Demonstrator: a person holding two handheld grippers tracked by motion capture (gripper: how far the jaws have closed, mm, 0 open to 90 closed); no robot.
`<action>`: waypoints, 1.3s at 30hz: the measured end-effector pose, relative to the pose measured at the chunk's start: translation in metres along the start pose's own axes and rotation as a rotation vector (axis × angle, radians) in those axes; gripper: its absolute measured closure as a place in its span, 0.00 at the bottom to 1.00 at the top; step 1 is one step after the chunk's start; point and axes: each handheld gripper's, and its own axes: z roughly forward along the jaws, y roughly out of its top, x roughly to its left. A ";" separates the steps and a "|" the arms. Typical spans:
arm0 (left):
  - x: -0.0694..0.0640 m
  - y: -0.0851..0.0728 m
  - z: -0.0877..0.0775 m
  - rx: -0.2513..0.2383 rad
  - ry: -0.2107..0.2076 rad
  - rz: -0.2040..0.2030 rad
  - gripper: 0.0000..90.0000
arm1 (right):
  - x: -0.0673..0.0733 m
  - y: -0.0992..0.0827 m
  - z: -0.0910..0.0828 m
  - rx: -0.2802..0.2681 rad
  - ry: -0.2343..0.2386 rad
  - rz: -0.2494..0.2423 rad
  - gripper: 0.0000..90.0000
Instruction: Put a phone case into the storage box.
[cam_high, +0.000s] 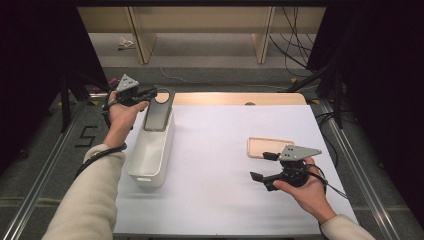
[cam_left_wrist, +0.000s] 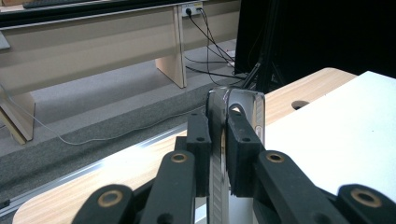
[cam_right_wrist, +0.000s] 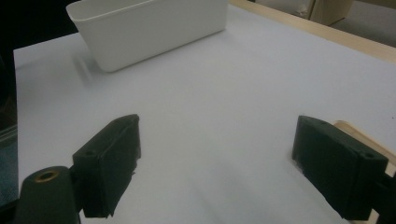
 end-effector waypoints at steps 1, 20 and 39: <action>0.000 -0.001 0.000 0.002 -0.001 -0.002 0.90 | 0.000 0.000 0.000 0.000 0.000 0.000 0.18; 0.003 -0.011 0.007 0.045 0.011 -0.010 0.89 | 0.000 0.000 0.000 -0.001 0.001 0.000 0.18; 0.012 -0.023 0.009 0.109 0.043 -0.025 0.87 | -0.001 0.000 0.000 0.004 0.001 -0.002 0.18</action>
